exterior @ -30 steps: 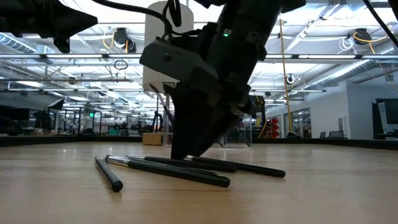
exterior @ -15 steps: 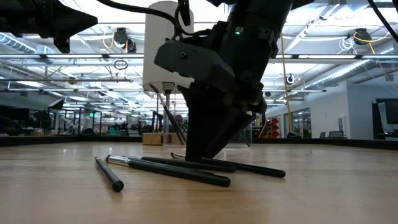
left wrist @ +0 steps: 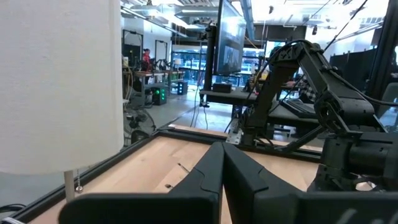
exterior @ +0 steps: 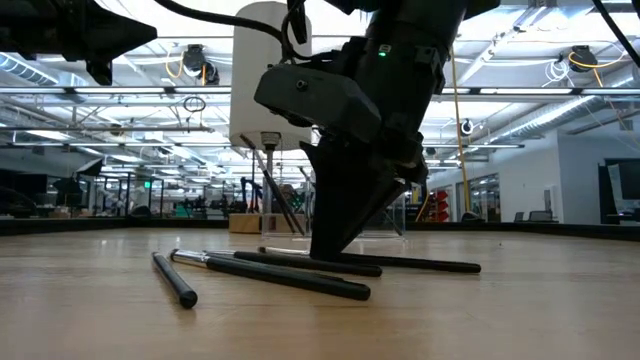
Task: Pick & Place Makeup Supplies
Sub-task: Put the makeup brush into the transparent organizer
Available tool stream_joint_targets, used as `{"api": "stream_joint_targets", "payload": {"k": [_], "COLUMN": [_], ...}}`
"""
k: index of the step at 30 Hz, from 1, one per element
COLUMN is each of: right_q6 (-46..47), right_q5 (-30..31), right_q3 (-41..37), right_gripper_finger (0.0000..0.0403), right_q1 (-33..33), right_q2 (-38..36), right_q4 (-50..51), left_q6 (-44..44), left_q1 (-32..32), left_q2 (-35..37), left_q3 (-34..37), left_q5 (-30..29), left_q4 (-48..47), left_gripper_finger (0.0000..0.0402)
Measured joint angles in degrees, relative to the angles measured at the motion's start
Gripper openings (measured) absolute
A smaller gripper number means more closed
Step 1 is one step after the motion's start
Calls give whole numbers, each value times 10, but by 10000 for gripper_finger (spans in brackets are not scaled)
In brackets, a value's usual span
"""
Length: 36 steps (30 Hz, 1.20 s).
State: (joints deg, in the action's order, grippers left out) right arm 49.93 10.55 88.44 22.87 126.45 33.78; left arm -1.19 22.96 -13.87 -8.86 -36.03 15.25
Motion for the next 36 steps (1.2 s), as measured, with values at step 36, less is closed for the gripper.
{"api": "stream_joint_targets", "payload": {"k": [36], "right_q6": [-467], "right_q5": [156], "right_q3": [-283], "right_gripper_finger": [0], "right_q1": [-11], "right_q2": [-401], "right_q4": [-586], "left_q6": [-15], "left_q1": [0], "left_q2": [0], "left_q3": [0], "left_q5": [-1], "left_q4": [0], "left_gripper_finger": [10]}}
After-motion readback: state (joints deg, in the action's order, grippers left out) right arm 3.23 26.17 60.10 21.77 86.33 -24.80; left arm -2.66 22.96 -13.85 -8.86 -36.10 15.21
